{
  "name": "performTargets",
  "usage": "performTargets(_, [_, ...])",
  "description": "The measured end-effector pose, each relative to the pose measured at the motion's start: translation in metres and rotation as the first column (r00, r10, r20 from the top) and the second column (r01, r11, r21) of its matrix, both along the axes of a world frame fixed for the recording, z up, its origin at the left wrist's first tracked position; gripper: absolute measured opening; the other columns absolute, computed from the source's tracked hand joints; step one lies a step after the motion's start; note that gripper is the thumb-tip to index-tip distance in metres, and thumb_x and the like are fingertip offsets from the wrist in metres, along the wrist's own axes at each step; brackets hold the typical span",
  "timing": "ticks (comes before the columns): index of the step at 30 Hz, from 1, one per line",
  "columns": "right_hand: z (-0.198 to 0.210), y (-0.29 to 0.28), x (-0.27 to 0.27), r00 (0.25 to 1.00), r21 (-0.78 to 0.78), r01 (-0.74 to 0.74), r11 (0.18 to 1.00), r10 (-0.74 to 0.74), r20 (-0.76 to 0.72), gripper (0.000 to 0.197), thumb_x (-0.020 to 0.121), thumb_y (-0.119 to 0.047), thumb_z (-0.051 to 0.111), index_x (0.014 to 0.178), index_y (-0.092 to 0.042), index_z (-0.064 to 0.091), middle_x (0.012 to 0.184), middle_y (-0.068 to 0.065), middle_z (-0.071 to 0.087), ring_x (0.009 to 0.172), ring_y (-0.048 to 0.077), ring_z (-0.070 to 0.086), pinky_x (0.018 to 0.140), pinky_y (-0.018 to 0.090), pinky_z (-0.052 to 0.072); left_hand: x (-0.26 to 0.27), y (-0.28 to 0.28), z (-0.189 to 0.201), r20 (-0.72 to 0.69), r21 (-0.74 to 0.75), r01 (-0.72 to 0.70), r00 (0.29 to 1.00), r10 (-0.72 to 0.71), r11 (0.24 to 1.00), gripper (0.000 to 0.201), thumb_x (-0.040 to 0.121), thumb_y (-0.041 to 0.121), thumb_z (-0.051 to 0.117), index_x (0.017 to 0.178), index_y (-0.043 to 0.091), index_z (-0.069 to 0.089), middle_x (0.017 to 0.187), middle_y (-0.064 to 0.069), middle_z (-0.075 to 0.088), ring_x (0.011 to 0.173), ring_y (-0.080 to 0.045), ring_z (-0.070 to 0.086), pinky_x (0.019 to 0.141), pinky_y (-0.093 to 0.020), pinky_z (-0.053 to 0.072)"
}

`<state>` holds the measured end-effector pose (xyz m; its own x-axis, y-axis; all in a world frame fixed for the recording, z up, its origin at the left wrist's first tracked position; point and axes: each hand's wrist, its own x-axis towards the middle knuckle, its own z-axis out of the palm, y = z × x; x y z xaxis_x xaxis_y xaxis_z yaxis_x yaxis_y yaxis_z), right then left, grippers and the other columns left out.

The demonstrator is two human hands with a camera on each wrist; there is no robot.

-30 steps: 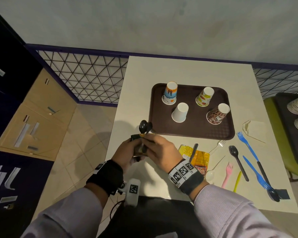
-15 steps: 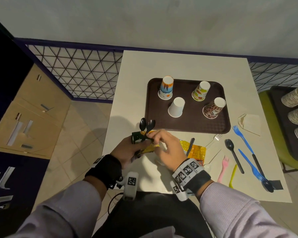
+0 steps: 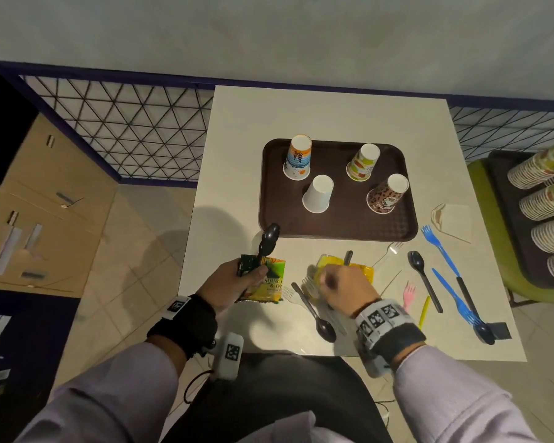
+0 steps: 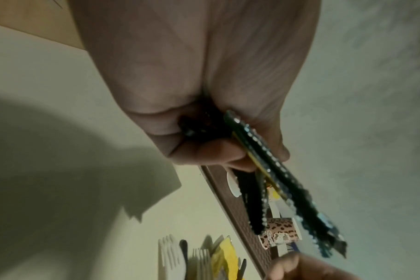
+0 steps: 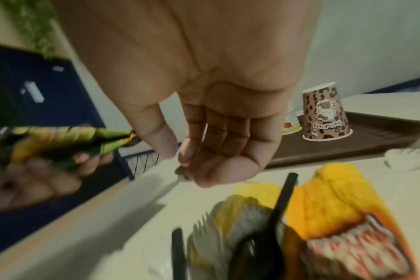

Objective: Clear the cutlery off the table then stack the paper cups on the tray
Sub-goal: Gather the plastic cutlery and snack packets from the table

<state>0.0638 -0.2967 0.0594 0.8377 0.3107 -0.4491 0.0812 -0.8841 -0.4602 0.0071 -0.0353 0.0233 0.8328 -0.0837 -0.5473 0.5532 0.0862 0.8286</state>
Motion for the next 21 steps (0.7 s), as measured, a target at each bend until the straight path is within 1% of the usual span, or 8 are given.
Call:
performTargets(2, [-0.006, 0.006, -0.014, 0.996, -0.116, -0.09, 0.989, 0.087, -0.029, 0.015, 0.097, -0.03, 0.056, 0.091, -0.019, 0.063, 0.087, 0.003, 0.065, 0.083, 0.026, 0.065, 0.075, 0.032, 0.052, 0.0, 0.001, 0.001, -0.002, 0.051, 0.056, 0.998, -0.056, 0.997, 0.06, 0.077, 0.062, 0.079, 0.116, 0.018, 0.072, 0.111, -0.005, 0.08, 0.106, -0.025, 0.075, 0.105, -0.05, 0.054])
performTargets(4, [-0.015, 0.012, -0.025, 0.986, -0.184, -0.166, 0.969, 0.159, -0.054, 0.014, 0.098, -0.029, 0.055, 0.098, -0.017, 0.063, 0.092, 0.005, 0.065, 0.086, 0.027, 0.065, 0.078, 0.035, 0.056, 0.0, 0.0, 0.002, -0.012, 0.092, 0.095, 0.995, -0.094, 0.991, 0.043, 0.09, 0.048, 0.074, 0.117, 0.015, 0.071, 0.111, -0.006, 0.079, 0.105, -0.025, 0.076, 0.105, -0.049, 0.055])
performTargets(8, [-0.028, 0.021, -0.035, 0.981, -0.248, -0.19, 0.95, 0.172, -0.092, 0.019, 0.1, -0.028, 0.054, 0.115, -0.019, 0.062, 0.11, 0.008, 0.068, 0.1, 0.029, 0.068, 0.084, 0.038, 0.057, 0.0, -0.003, 0.001, -0.001, 0.168, 0.104, 0.994, -0.105, 0.98, 0.031, 0.094, 0.035, 0.073, 0.119, 0.017, 0.067, 0.109, -0.004, 0.079, 0.101, -0.02, 0.077, 0.101, -0.046, 0.057])
performTargets(11, [-0.037, 0.024, -0.036, 0.983, -0.289, -0.179, 0.941, 0.157, -0.098, 0.021, 0.102, -0.022, 0.053, 0.121, -0.015, 0.061, 0.119, 0.01, 0.066, 0.108, 0.032, 0.068, 0.089, 0.041, 0.056, -0.002, -0.004, 0.001, 0.019, 0.225, 0.136, 0.989, -0.144, 0.965, 0.029, 0.094, 0.036, 0.074, 0.119, 0.027, 0.063, 0.11, 0.0, 0.077, 0.102, -0.017, 0.075, 0.101, -0.043, 0.057])
performTargets(15, [-0.045, 0.029, -0.036, 0.99, -0.311, -0.136, 0.941, 0.115, -0.085, 0.022, 0.104, -0.015, 0.049, 0.122, -0.01, 0.06, 0.117, 0.011, 0.068, 0.104, 0.031, 0.07, 0.085, 0.042, 0.059, -0.004, -0.005, 0.002, 0.02, 0.262, 0.138, 0.989, -0.148, 0.955, 0.034, 0.093, 0.037, 0.074, 0.124, 0.029, 0.061, 0.111, 0.003, 0.076, 0.103, -0.015, 0.073, 0.102, -0.041, 0.056])
performTargets(17, [-0.046, 0.032, -0.037, 0.99, -0.292, -0.127, 0.948, 0.104, -0.094, 0.021, 0.105, -0.015, 0.048, 0.12, -0.009, 0.061, 0.113, 0.011, 0.069, 0.101, 0.03, 0.071, 0.083, 0.04, 0.059, -0.005, -0.004, 0.001, 0.011, 0.264, 0.125, 0.991, -0.133, 0.956, 0.036, 0.09, 0.041, 0.076, 0.122, 0.032, 0.061, 0.111, 0.003, 0.076, 0.104, -0.015, 0.074, 0.102, -0.043, 0.056])
performTargets(19, [-0.046, 0.033, -0.039, 0.992, -0.252, -0.101, 0.963, 0.078, -0.102, 0.02, 0.103, -0.02, 0.051, 0.117, -0.011, 0.062, 0.111, 0.01, 0.069, 0.098, 0.029, 0.071, 0.084, 0.04, 0.059, -0.006, -0.002, 0.0, 0.001, 0.249, 0.101, 0.995, -0.104, 0.963, 0.048, 0.081, 0.053, 0.079, 0.121, 0.033, 0.063, 0.112, 0.003, 0.077, 0.105, -0.017, 0.075, 0.101, -0.046, 0.057])
performTargets(21, [-0.043, 0.034, -0.04, 0.997, -0.202, -0.033, 0.979, 0.017, -0.081, 0.021, 0.1, -0.027, 0.055, 0.113, -0.014, 0.064, 0.104, 0.006, 0.068, 0.091, 0.027, 0.069, 0.082, 0.038, 0.059, -0.007, 0.0, -0.002, -0.008, 0.25, 0.09, 0.996, -0.091, 0.964, 0.051, 0.08, 0.053, 0.08, 0.123, 0.03, 0.064, 0.112, 0.002, 0.078, 0.104, -0.018, 0.075, 0.1, -0.048, 0.057])
